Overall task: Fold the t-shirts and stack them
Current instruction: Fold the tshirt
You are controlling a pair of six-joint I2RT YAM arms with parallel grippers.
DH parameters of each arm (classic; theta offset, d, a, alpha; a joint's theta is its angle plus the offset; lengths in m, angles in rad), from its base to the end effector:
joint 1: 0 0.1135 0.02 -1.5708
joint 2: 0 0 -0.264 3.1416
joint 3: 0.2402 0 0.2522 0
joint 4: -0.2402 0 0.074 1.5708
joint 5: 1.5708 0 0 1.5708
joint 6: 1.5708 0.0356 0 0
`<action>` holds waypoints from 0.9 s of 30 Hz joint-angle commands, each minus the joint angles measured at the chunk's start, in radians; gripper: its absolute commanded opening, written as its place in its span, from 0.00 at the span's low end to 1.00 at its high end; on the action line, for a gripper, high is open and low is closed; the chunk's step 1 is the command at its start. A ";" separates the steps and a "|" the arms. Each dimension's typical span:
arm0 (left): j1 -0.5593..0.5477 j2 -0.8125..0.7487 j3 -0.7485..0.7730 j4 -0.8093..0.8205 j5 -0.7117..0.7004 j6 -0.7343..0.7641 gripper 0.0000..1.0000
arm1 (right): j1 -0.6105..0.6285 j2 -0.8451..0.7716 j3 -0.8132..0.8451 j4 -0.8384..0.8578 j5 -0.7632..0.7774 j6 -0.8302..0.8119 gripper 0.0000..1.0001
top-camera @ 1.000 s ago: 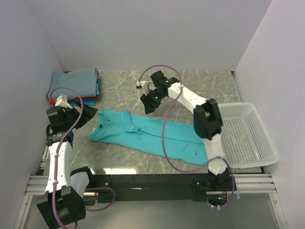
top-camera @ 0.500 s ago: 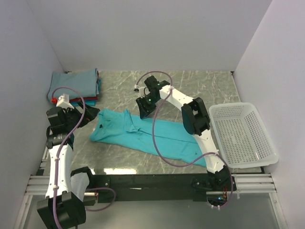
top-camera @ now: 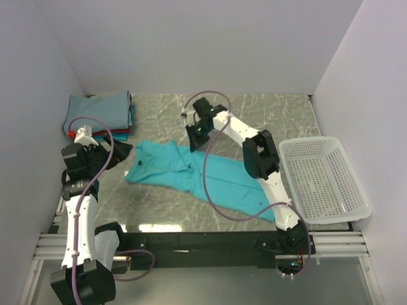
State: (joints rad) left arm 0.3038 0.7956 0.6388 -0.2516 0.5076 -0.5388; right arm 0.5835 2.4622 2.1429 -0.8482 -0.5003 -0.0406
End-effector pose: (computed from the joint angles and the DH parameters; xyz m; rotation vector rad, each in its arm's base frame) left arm 0.1798 0.0382 0.2813 -0.4952 1.9192 -0.6538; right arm 0.4230 0.2997 0.1627 -0.9884 2.5925 0.8339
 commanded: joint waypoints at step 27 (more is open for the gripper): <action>-0.410 0.939 0.490 0.121 -0.234 -0.271 0.63 | 0.025 -0.847 -0.941 0.261 0.459 -0.438 0.55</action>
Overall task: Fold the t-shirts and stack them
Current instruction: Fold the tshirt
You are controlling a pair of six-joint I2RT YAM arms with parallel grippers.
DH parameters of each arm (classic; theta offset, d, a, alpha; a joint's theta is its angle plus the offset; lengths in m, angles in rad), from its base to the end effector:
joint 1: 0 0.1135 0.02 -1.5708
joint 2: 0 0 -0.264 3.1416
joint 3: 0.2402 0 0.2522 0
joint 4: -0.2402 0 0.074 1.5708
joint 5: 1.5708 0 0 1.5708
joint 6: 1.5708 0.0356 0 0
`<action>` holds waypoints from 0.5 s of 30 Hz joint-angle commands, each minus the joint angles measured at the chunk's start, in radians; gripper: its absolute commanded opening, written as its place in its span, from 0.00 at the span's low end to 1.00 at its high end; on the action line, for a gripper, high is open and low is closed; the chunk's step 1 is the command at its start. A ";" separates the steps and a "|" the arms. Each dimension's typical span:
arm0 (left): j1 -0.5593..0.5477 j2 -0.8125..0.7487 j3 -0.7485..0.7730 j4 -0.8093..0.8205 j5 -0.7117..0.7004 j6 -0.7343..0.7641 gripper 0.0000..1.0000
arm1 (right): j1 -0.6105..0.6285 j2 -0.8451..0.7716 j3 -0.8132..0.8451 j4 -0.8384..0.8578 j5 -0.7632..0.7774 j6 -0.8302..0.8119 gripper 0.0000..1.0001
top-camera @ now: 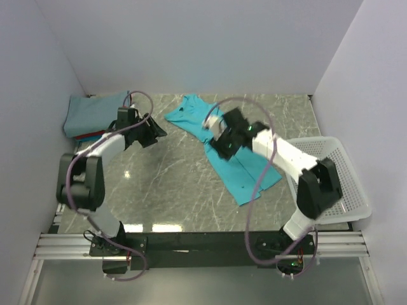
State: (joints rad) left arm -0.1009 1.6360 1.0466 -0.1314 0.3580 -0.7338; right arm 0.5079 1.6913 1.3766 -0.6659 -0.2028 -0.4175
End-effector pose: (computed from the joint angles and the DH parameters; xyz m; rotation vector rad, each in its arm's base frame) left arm 0.3518 -0.0482 0.2198 -0.5539 2.3162 -0.8281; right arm 0.3144 0.1832 0.2664 -1.2070 2.2433 0.2938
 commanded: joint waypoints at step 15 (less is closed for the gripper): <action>-0.045 0.525 0.477 -0.060 -0.156 -0.101 0.59 | 0.284 -0.090 -0.419 0.135 0.224 0.103 0.52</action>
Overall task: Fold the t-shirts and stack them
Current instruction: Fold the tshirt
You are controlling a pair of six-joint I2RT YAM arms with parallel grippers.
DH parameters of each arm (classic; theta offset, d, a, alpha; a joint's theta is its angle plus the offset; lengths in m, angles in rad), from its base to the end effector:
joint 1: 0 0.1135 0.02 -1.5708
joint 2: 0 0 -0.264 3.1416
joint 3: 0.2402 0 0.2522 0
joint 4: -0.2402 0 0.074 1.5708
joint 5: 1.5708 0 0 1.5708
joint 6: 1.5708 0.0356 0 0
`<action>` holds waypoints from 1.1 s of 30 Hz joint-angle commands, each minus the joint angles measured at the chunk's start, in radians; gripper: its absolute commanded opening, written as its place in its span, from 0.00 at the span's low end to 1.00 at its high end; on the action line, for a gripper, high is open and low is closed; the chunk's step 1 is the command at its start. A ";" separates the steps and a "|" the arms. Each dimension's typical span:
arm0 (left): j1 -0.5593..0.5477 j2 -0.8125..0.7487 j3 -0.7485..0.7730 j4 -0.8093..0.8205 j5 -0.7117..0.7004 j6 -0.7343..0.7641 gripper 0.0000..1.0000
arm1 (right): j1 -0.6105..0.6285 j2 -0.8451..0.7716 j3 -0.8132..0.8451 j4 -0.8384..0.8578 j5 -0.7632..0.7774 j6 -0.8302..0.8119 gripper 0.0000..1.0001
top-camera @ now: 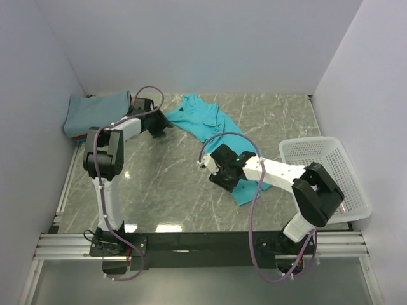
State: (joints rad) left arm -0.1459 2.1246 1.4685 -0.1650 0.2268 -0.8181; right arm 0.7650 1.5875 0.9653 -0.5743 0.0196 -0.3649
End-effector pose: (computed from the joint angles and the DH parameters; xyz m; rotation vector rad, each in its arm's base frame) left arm 0.4575 -0.0753 0.1566 -0.7151 2.3848 -0.7046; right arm 0.2158 0.2062 0.1814 -1.4786 2.3422 0.0776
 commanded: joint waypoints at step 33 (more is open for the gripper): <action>0.039 0.308 0.517 -0.232 -0.100 0.117 0.24 | 0.338 0.173 0.231 -0.117 -0.305 0.012 0.01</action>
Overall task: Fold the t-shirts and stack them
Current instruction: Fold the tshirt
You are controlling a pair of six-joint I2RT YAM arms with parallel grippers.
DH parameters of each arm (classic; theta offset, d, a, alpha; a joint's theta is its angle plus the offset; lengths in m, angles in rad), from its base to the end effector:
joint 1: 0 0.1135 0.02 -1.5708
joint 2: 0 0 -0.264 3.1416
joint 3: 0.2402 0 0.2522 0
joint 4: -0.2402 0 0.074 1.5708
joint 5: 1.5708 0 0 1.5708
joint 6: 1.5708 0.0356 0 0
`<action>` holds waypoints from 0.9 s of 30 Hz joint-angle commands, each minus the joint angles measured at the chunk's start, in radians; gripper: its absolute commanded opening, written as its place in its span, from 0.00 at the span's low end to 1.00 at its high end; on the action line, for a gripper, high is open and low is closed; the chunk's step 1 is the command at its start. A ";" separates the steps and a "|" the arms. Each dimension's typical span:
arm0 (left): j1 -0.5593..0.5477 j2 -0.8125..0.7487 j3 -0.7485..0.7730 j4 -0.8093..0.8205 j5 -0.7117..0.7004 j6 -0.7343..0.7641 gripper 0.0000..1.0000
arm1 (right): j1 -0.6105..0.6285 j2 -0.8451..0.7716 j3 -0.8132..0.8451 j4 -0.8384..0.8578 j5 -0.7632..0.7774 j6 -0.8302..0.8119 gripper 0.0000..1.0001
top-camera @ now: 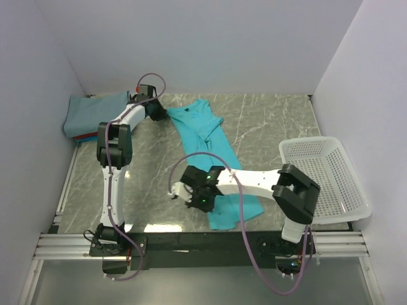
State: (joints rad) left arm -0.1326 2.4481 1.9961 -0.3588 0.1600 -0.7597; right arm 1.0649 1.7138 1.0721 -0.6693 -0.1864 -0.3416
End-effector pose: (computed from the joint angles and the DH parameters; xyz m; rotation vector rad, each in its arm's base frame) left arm 0.5392 -0.0777 0.1501 -0.6825 2.3599 -0.6008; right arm 0.1482 0.2812 0.1709 -1.9280 2.2186 0.3928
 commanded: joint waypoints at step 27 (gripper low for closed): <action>0.061 -0.947 -0.738 0.198 0.222 0.210 0.73 | -0.775 0.018 0.451 0.313 -0.402 0.316 0.94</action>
State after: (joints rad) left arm -0.0597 1.5890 1.3918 -0.1791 0.2710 -0.5434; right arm 0.3832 1.6470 1.4540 -0.5682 -0.4458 -0.2581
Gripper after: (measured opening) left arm 0.726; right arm 0.936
